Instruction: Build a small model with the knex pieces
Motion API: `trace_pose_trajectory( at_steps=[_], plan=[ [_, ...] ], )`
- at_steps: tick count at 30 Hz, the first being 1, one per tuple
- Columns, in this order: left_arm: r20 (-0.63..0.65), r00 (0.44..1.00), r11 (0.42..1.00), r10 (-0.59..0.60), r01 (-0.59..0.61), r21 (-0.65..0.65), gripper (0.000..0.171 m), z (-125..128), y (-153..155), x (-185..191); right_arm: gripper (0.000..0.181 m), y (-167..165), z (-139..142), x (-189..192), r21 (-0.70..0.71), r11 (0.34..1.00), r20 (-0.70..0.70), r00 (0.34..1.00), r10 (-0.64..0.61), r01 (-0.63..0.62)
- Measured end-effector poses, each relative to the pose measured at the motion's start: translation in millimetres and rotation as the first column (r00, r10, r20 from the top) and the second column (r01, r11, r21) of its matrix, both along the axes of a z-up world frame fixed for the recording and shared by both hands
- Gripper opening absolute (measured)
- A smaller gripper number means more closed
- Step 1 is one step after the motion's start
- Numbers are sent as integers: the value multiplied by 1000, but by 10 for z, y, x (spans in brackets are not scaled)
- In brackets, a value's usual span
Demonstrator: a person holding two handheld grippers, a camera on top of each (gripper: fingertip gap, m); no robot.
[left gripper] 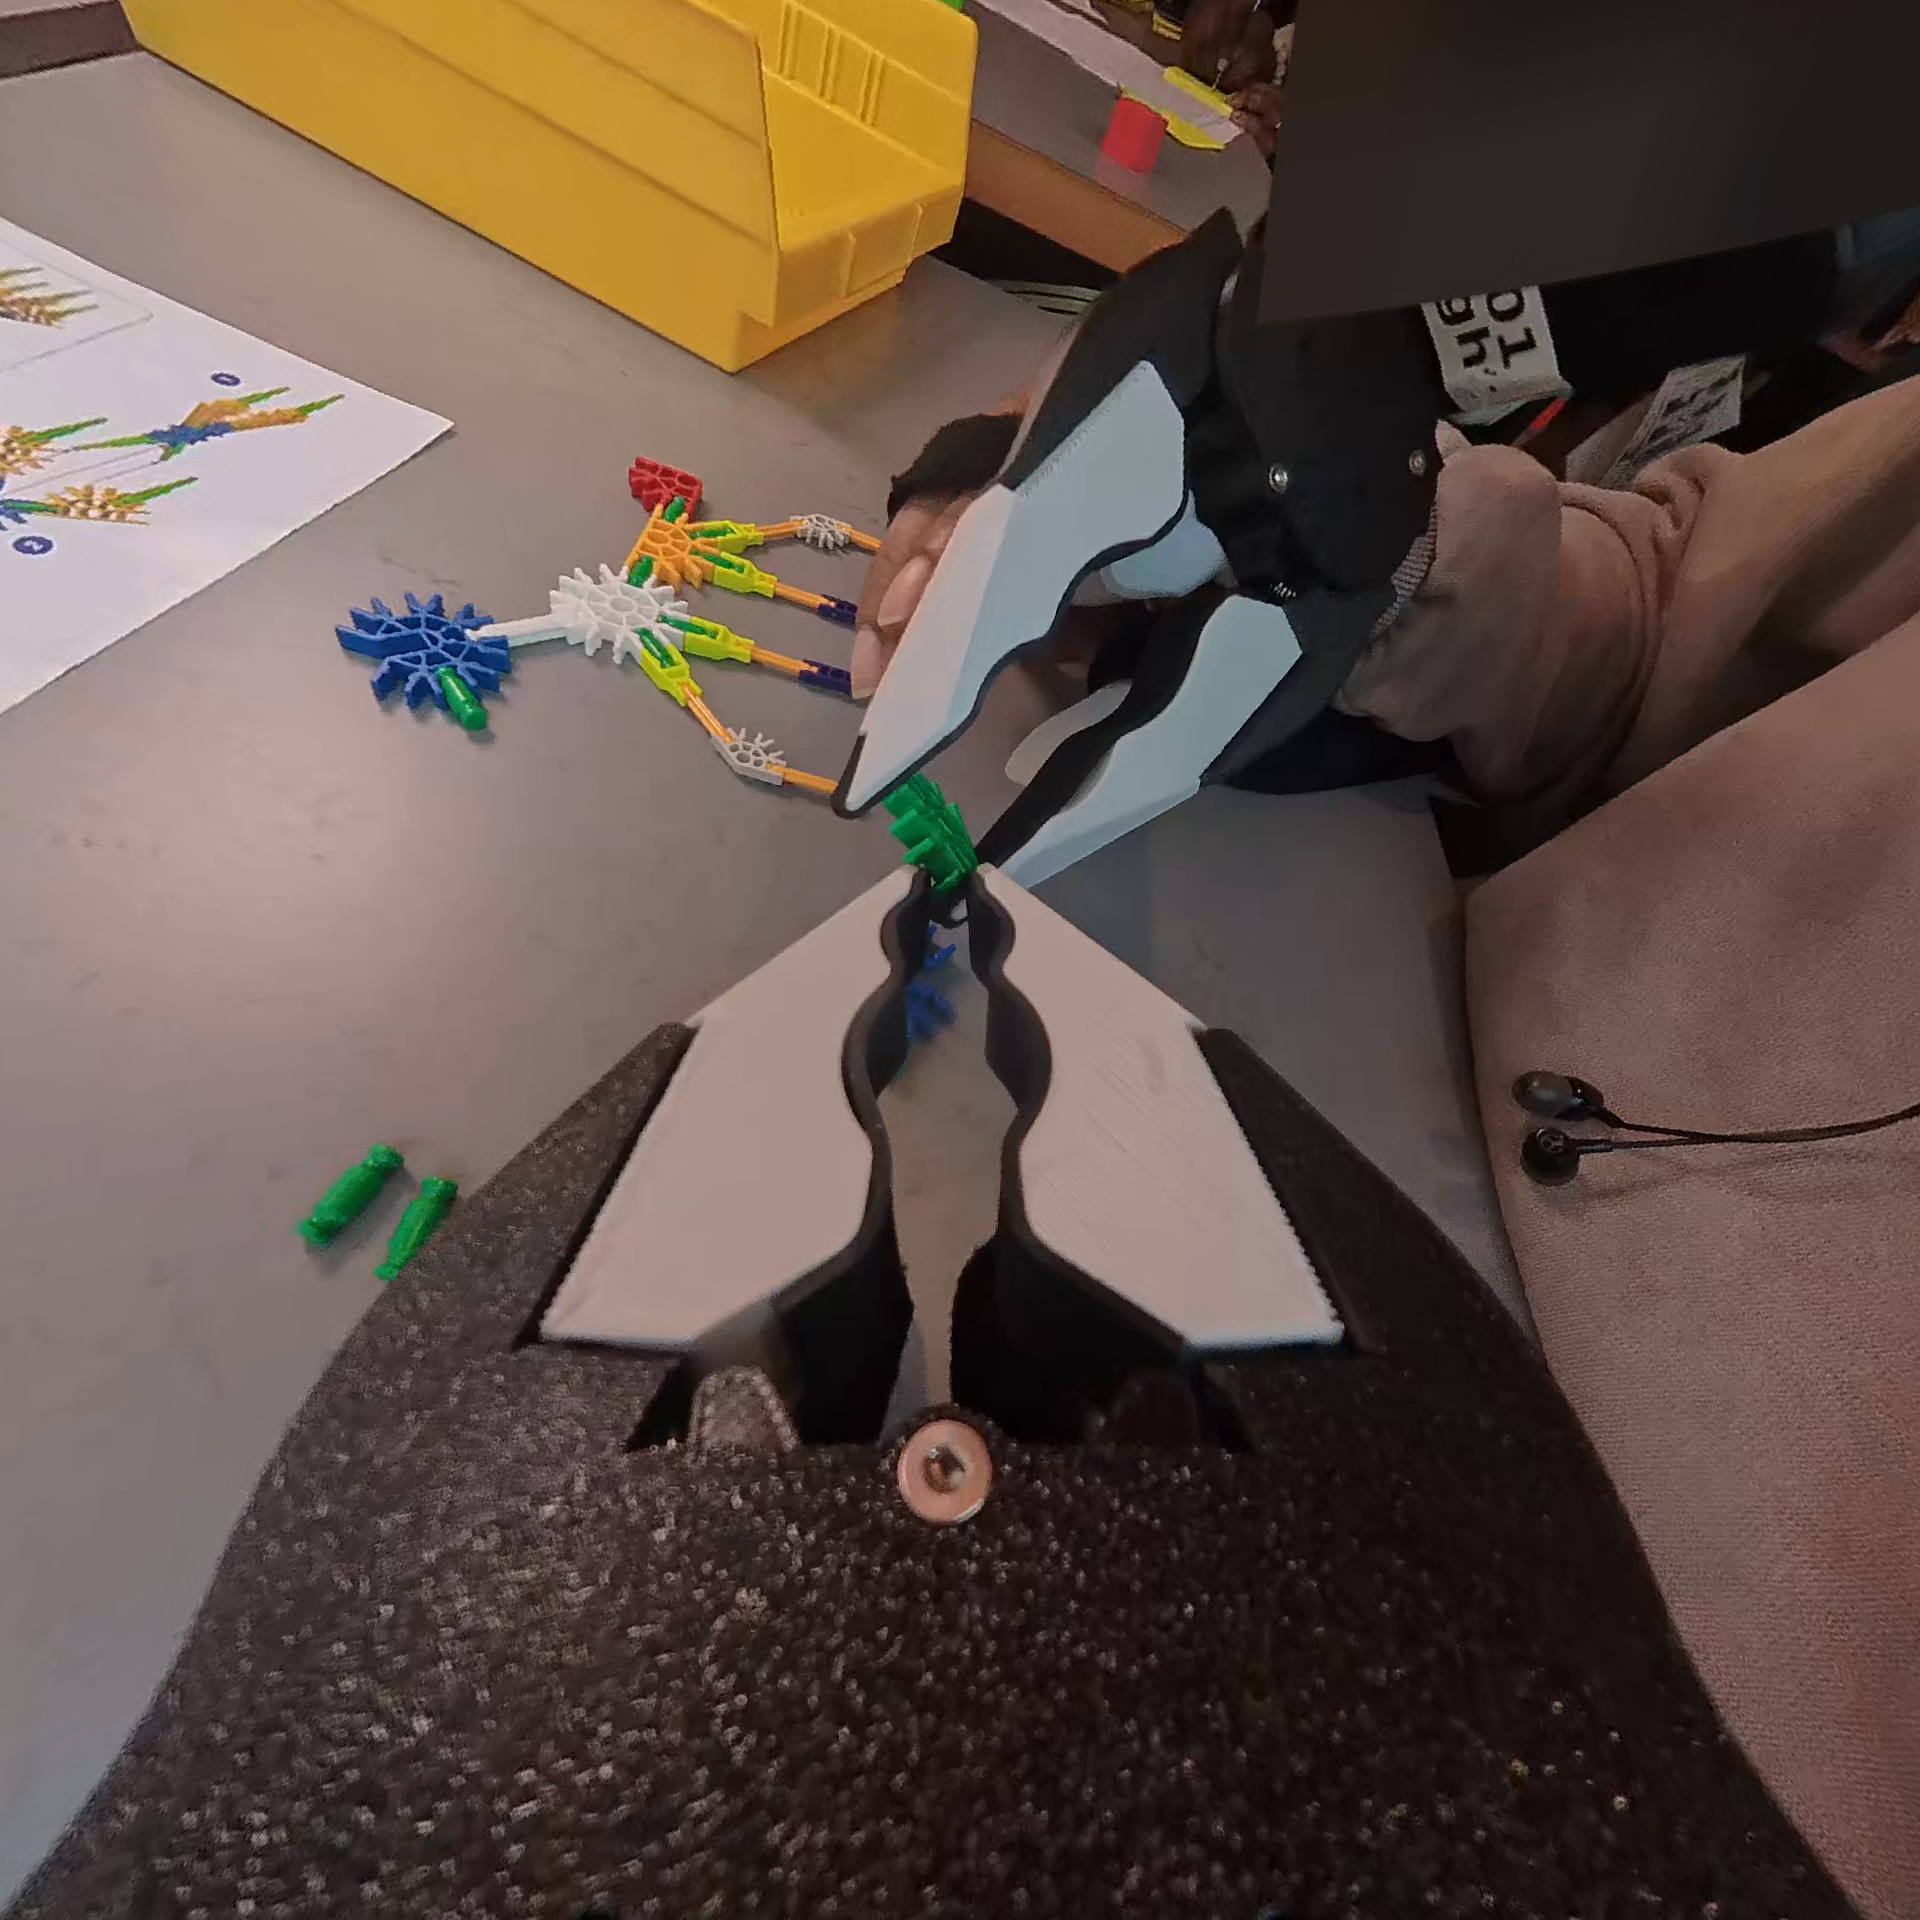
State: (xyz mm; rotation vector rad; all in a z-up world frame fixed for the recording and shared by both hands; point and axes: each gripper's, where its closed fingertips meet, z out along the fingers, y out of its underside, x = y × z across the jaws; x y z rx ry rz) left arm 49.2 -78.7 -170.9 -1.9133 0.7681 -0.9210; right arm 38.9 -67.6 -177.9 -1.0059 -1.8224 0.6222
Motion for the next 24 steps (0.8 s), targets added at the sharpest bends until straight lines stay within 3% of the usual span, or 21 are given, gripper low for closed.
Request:
trace_pose_trajectory(
  at_steps=[4, 11, 18, 24],
  plan=[
    [-114, 993, 986, -42, 60, 158, 6, -24, -47, 7, 34, -158, 48, 72, -297, 952, 10, 997, 80, -74],
    [-229, 972, 942, -50, 122, 314, 6, -9, -114, 74, 8, -166, 135, 132, -358, 929, -17, 995, 94, -94],
    [-342, 937, 967, 68, 22, 253, 7, -220, 42, -83, 5, 18, 21, 150, -242, 970, 43, 999, 14, -3],
    [-463, 886, 993, 34, 24, 118, 39, -502, 16, -10, 5, 288, -25, 280, -239, 966, 103, 992, -78, 101]
  ],
)
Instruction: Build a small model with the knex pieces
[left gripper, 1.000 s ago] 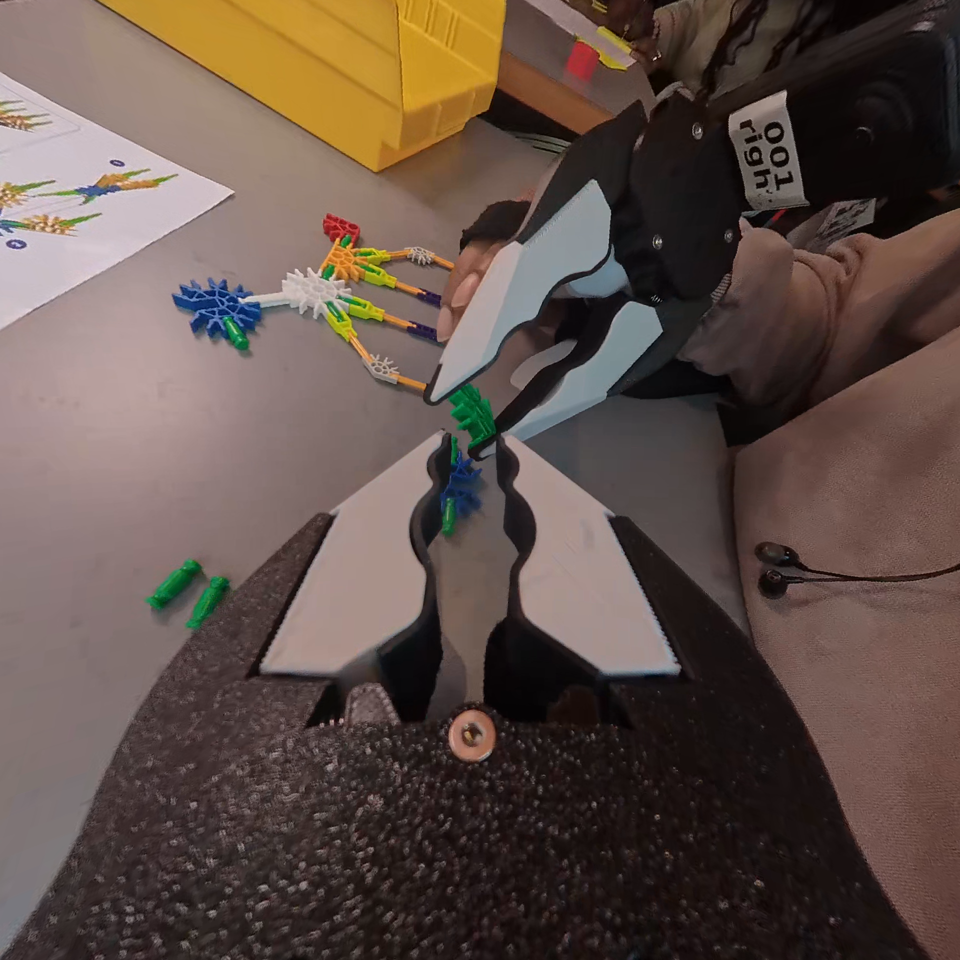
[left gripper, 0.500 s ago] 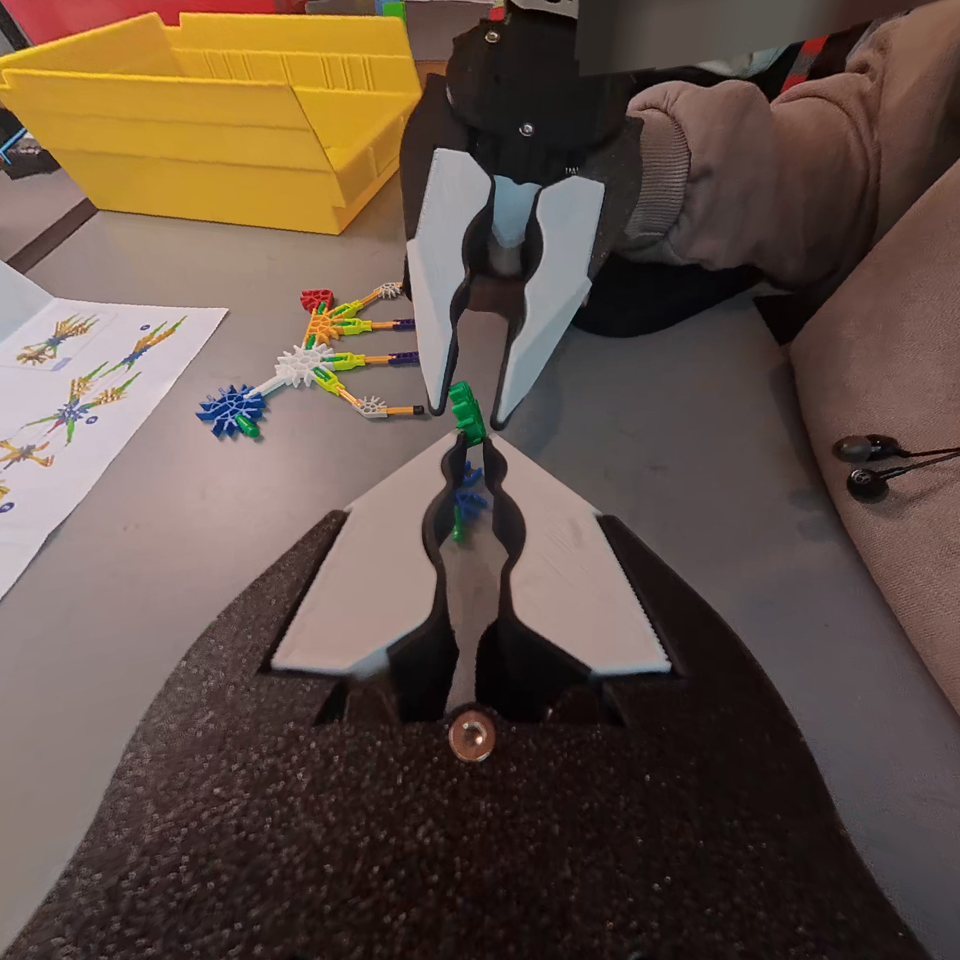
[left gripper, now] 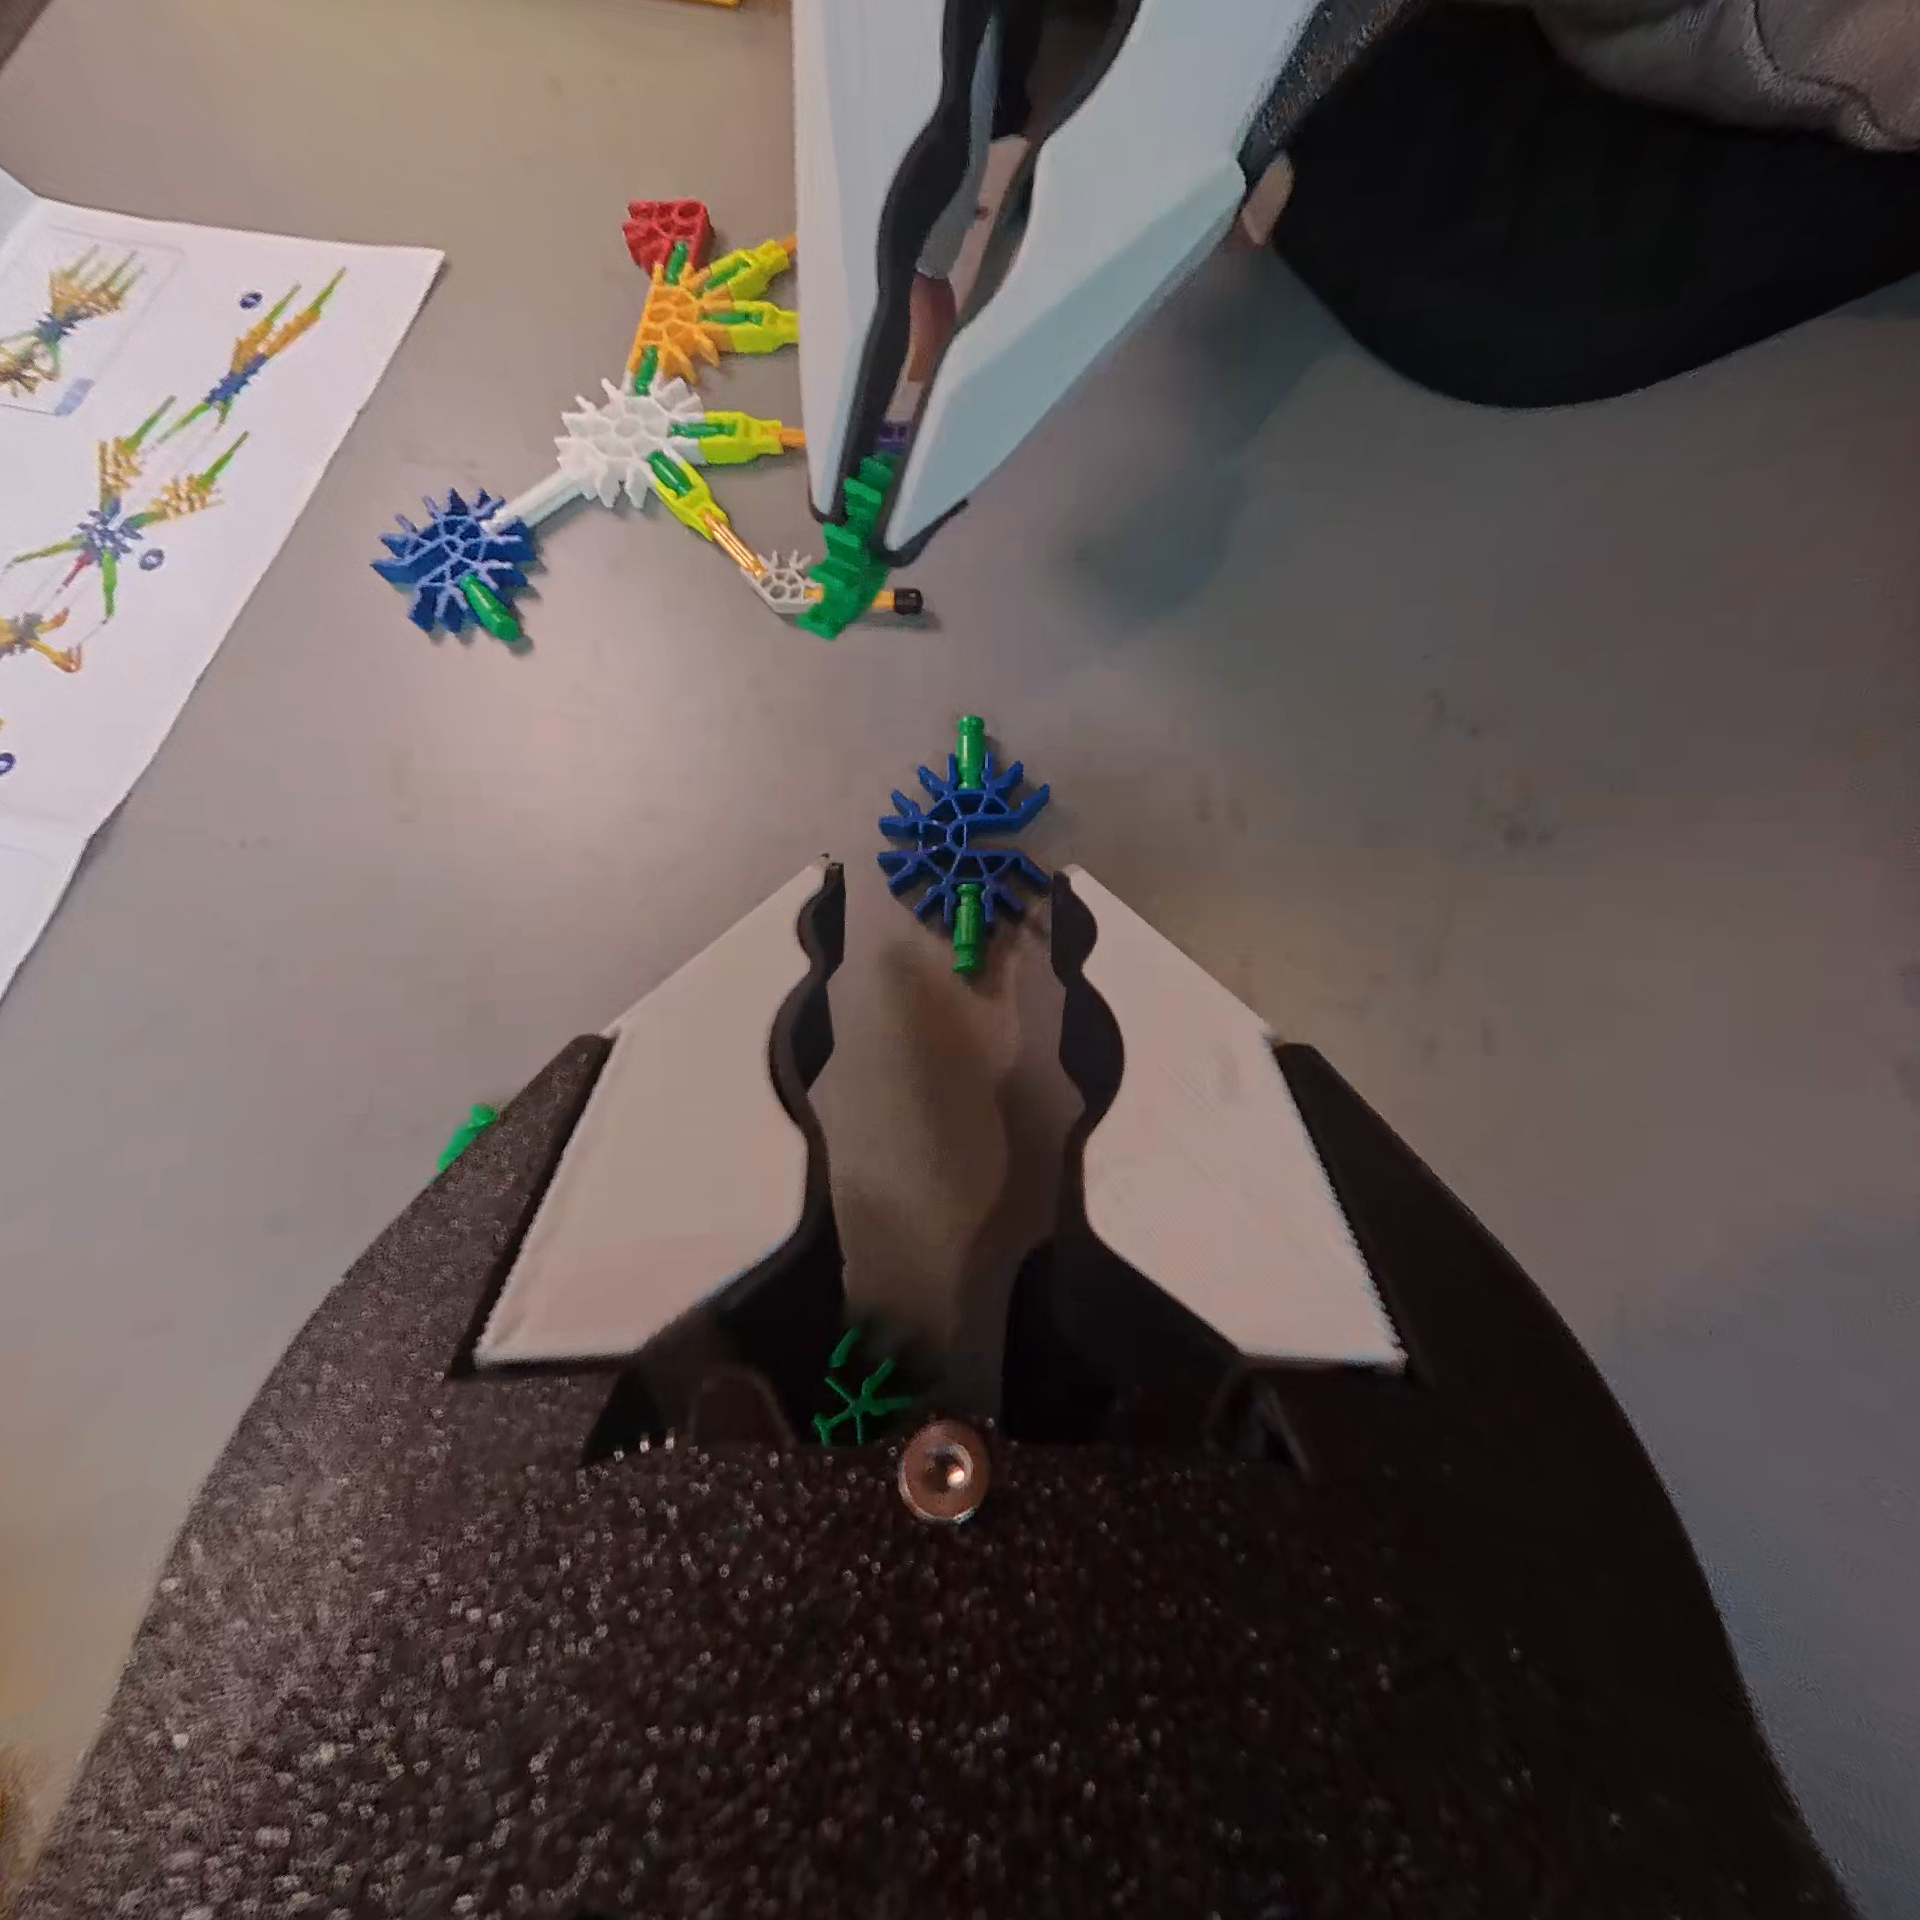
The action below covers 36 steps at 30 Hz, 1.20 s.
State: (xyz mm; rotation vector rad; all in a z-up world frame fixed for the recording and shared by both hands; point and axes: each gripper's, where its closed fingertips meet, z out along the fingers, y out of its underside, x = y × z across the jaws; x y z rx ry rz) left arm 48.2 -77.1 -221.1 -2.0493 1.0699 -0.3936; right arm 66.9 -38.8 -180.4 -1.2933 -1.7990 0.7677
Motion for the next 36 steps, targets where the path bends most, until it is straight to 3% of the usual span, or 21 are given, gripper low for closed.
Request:
trace_pose_trajectory(
  at_steps=[13, 21, 24, 27, 31, 36],
  plan=[
    [9, 997, 990, -75, 76, -116, 33, -83, -150, 3, 5, -19, 23, 30, -68, 998, 10, 1000, -5, 5],
    [9, 996, 986, -89, 89, -142, 33, -84, -247, -47, 5, -231, 14, 50, -188, 979, 26, 996, 88, -82],
    [73, 993, 982, -91, 101, -159, 36, -31, -264, -44, 5, -251, -6, 57, -212, 973, 37, 994, 98, -88],
    [130, 989, 985, -73, 92, -144, 35, 66, -224, -71, 5, -273, -59, 67, -221, 971, 62, 992, 109, -93],
    [109, 991, 990, -82, 93, -102, 25, 70, -203, -105, 5, -325, -134, 75, -232, 967, 96, 987, 132, -107],
    [90, 992, 991, -91, 99, -92, 25, 49, -211, -97, 5, -395, -206, 102, -245, 961, 134, 977, 168, -131]
  ],
)
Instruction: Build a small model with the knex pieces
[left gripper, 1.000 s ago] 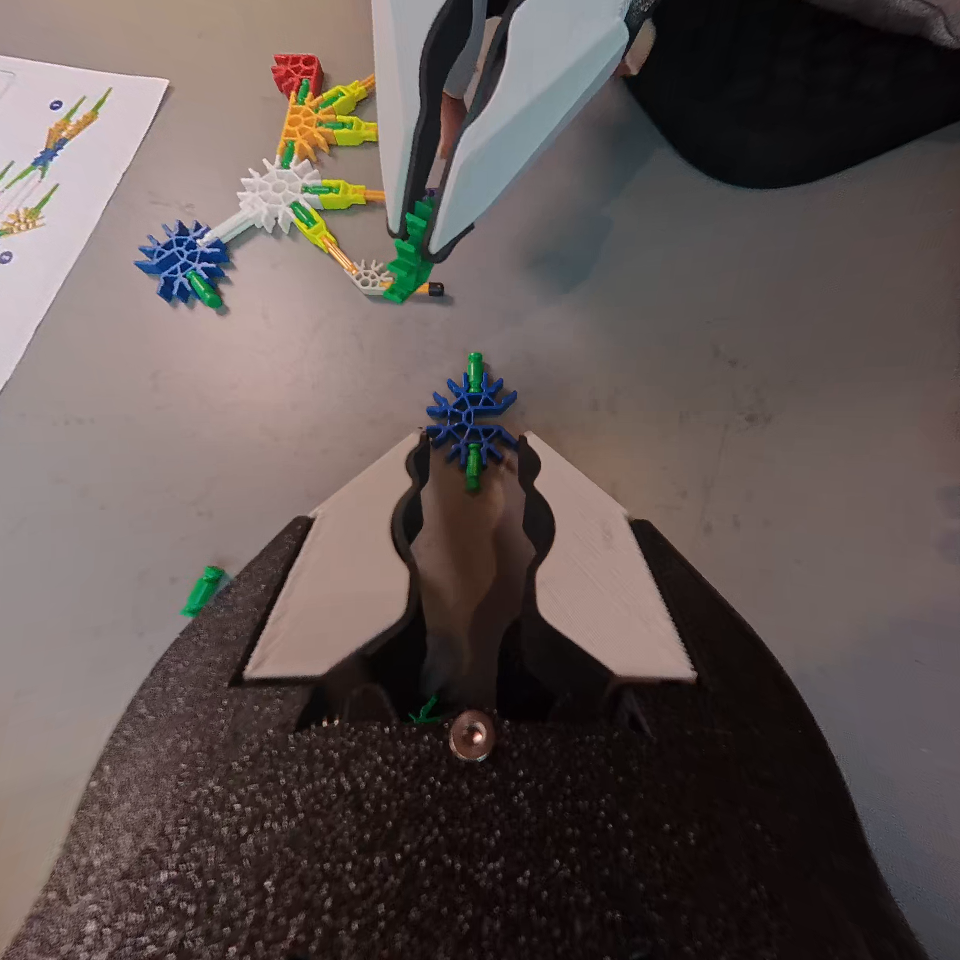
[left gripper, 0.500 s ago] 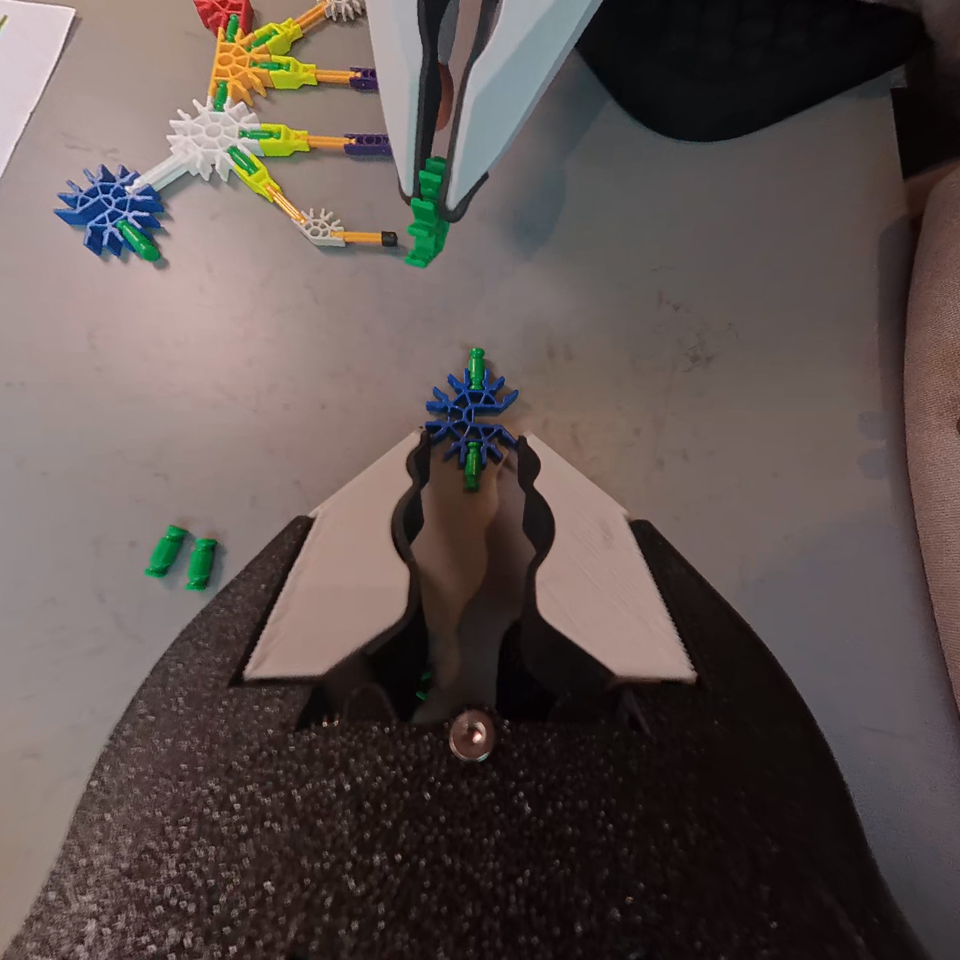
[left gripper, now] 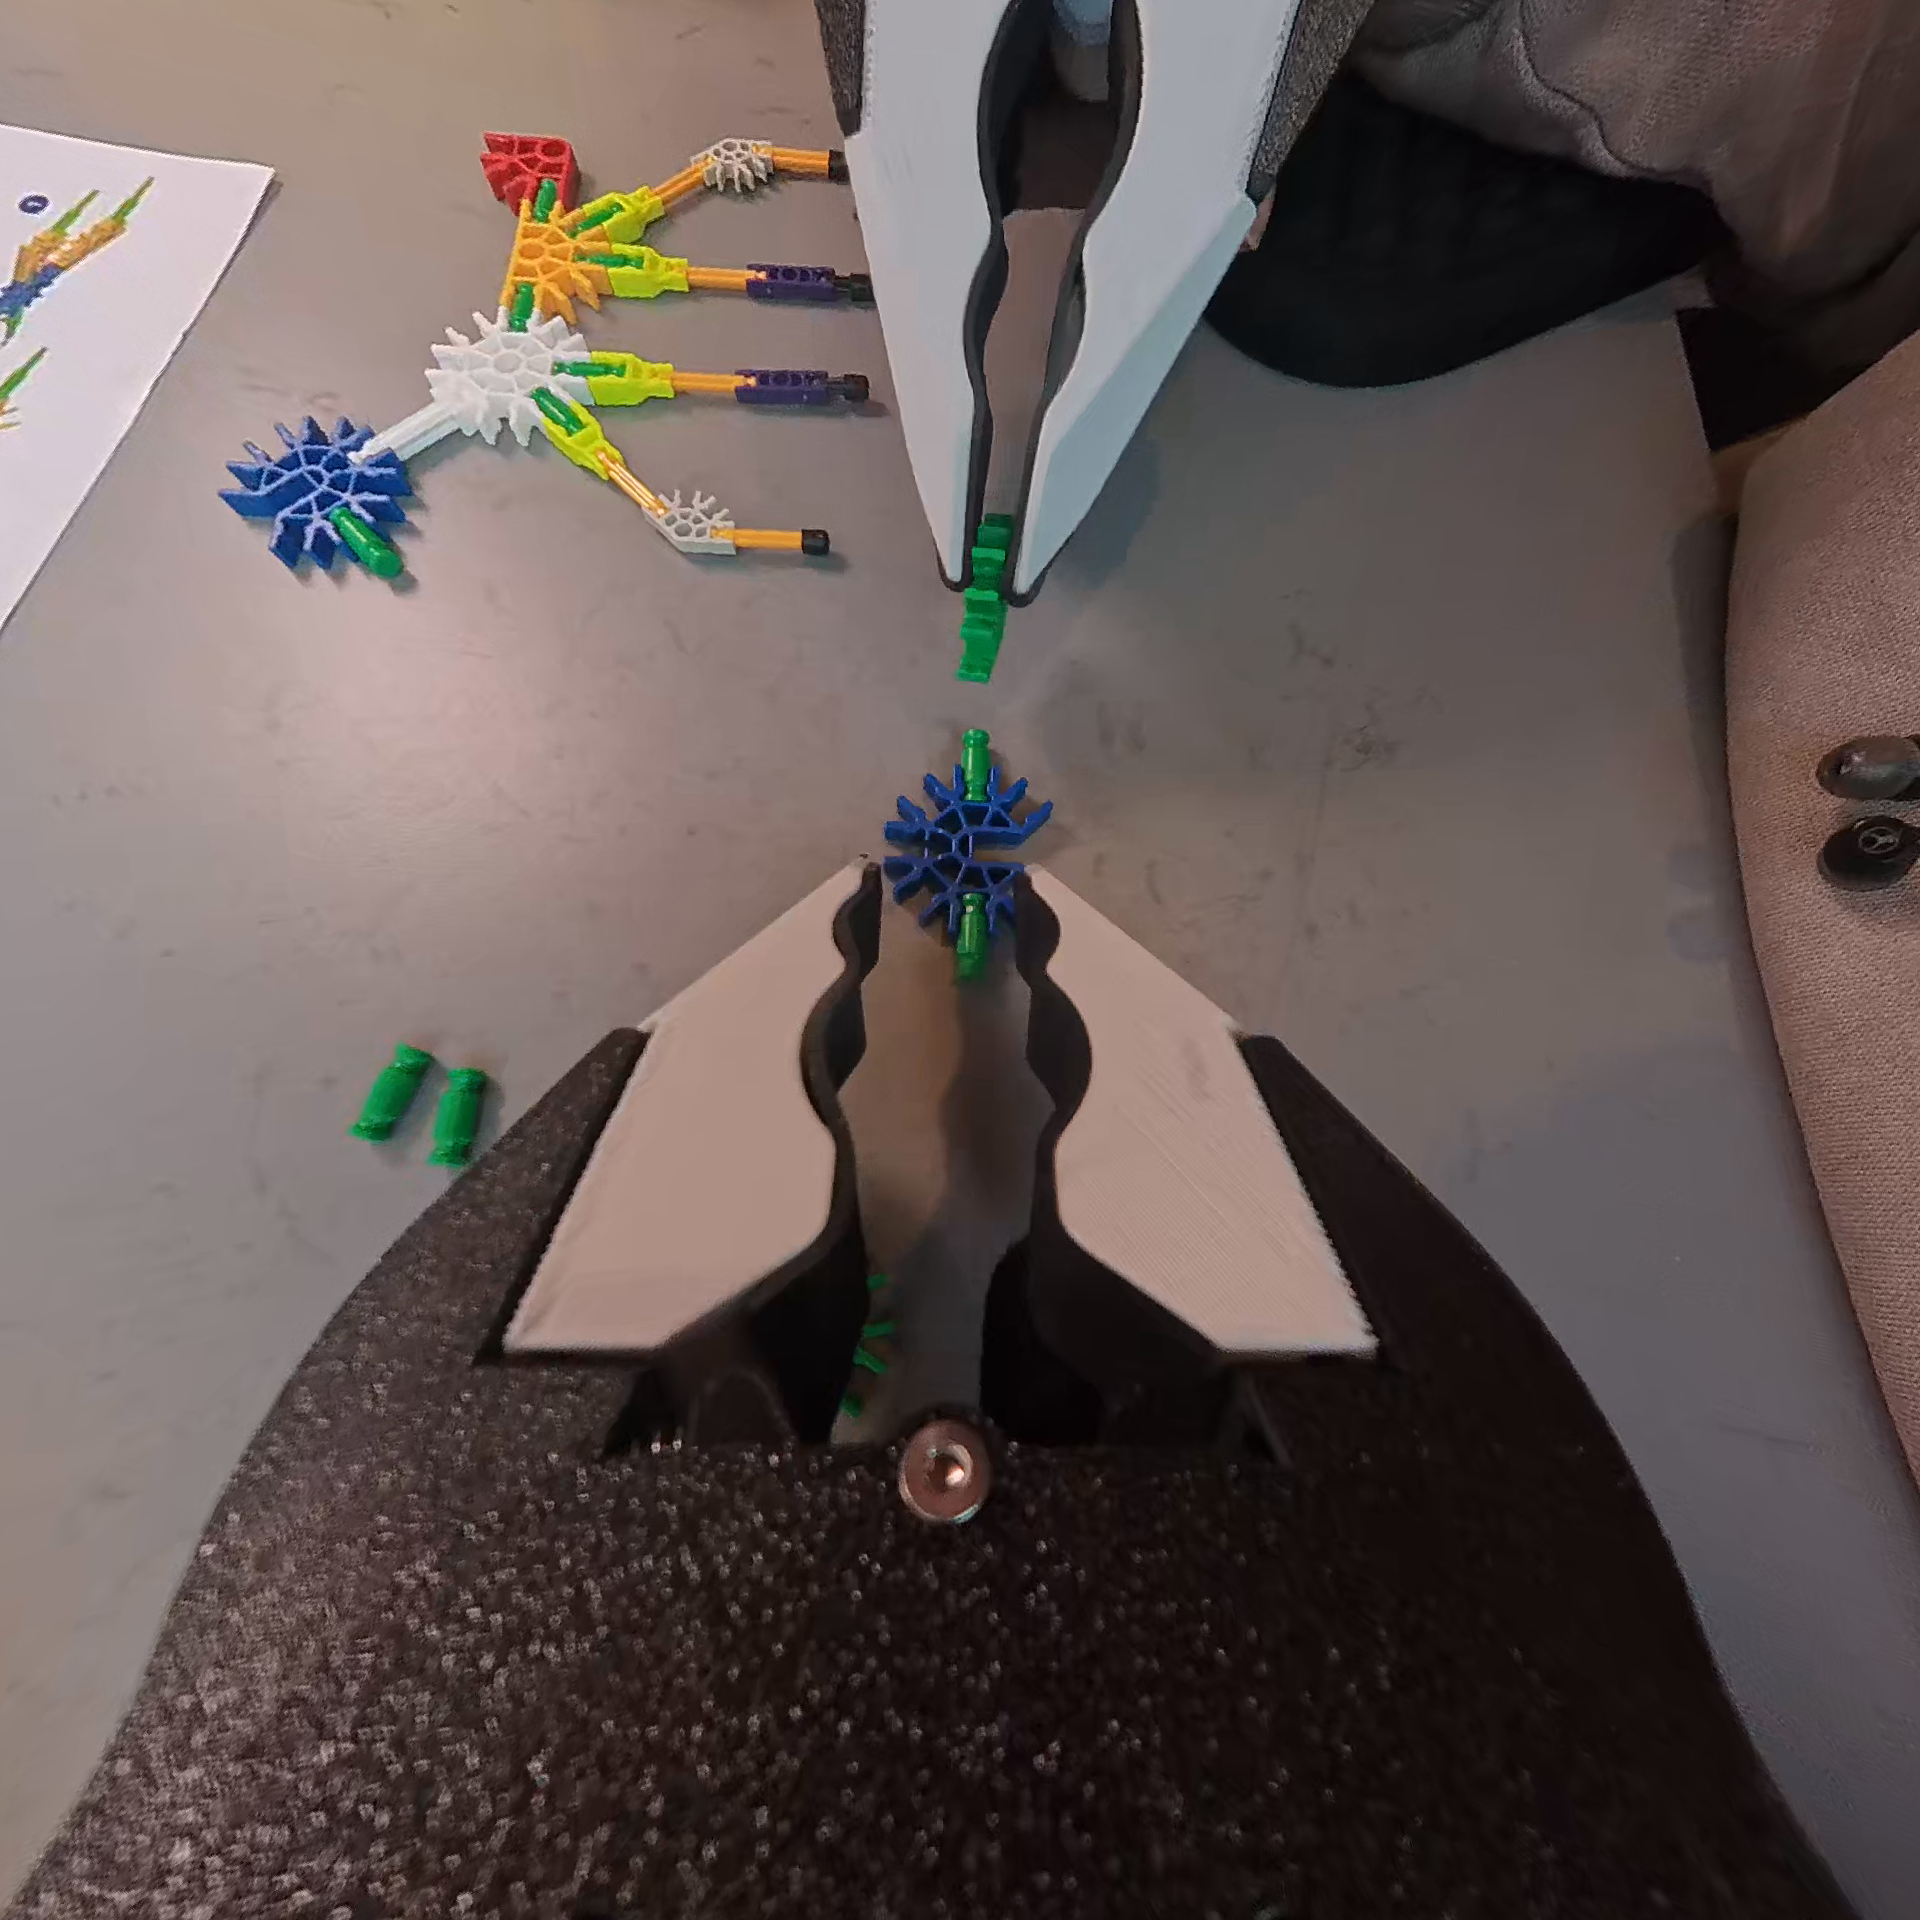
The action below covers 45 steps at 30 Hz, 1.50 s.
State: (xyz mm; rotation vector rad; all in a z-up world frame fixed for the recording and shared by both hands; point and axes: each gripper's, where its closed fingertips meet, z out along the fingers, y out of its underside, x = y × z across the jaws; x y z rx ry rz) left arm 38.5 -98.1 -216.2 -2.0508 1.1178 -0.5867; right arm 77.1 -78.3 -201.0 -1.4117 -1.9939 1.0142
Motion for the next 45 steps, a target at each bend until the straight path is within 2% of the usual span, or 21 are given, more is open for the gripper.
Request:
trace_pose_trajectory(
  at_steps=[7, 10, 14, 18, 22, 25, 27, 29, 30, 34, 37, 39, 42, 45],
  plan=[
    [53, 999, 1000, -13, 12, 22, 20, 83, 8, 203, 5, -149, -24, -61, -68, 995, 39, 997, 72, -69],
    [63, 998, 1000, -24, 25, -11, 10, 61, -26, 283, 5, -198, 16, -111, -87, 992, 22, 995, 92, -90],
    [107, 994, 999, -3, 8, -44, 6, 95, -22, 297, 5, -181, 62, -115, -124, 989, -4, 997, 79, -79],
    [235, 970, 990, 65, -33, -137, 5, 190, 30, 287, 8, -74, 159, -168, -119, 993, -70, 997, 16, -24],
    [406, 890, 939, 206, -62, -340, 5, 294, 103, 208, 29, 102, 308, -226, 15, 999, -194, 980, -44, 47],
    [481, 831, 898, 281, -50, -438, 5, 355, 136, 145, 43, 71, 362, -211, 194, 981, -252, 967, 22, 29],
    [490, 817, 877, 304, -40, -478, 5, 345, 134, 137, 49, 49, 318, -228, 304, 952, -244, 968, 53, 24],
    [491, 810, 860, 321, -33, -509, 5, 327, 131, 150, 47, 59, 262, -256, 405, 914, -229, 971, 74, 26],
    [494, 806, 854, 326, -26, -520, 5, 323, 127, 161, 40, 58, 256, -271, 440, 898, -234, 968, 86, 26],
    [522, 782, 837, 340, 1, -547, 5, 360, 120, 197, 26, 45, 217, -289, 459, 889, -220, 970, 101, 11],
    [514, 797, 849, 318, 3, -529, 6, 358, 104, 201, 23, 28, 192, -259, 379, 925, -189, 977, 95, -16],
    [477, 836, 891, 272, -32, -452, 15, 372, 124, 147, 23, 2, 153, -217, 278, 959, -147, 984, 101, -57],
    [268, 947, 964, 179, -114, -241, 25, 251, 153, -24, 23, 19, -21, -157, 180, 977, -17, 992, 122, -117],
    [63, 991, 983, 120, -110, -144, 33, 4, 88, -73, 23, 19, -150, -147, 163, 971, 100, 982, 159, -174]
  ],
)
